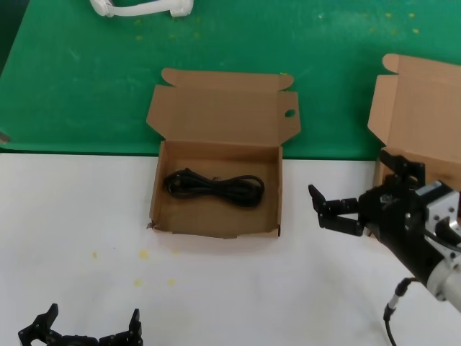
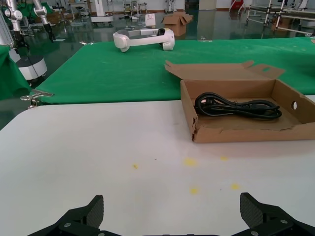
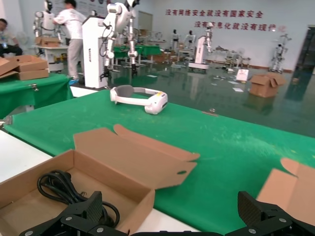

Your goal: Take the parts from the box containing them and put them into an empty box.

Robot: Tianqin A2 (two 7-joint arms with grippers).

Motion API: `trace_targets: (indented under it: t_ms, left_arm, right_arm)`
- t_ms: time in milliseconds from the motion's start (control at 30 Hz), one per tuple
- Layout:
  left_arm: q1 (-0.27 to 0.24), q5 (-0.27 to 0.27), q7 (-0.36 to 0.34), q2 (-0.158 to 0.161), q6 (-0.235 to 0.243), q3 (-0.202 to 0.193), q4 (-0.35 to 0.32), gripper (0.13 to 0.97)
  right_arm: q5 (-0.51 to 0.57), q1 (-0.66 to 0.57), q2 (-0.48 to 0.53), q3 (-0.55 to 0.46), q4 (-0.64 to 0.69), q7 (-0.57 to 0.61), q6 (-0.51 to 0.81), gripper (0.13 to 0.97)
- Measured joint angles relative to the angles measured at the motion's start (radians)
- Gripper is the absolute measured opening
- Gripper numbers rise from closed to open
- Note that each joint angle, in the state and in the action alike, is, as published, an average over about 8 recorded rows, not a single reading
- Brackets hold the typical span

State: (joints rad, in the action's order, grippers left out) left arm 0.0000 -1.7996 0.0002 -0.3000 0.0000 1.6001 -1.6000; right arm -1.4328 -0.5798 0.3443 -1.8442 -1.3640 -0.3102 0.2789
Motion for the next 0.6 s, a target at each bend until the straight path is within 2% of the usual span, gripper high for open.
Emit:
trace_targets:
  t_ms: [600]
  left_arm:
    - [0.000,0.000,0.000,0.000,0.000,0.000,0.000,0.966]
  right_arm:
    - [-0.142,0.224,-0.017,0.094,-0.091,0.120,-0.108,0.966]
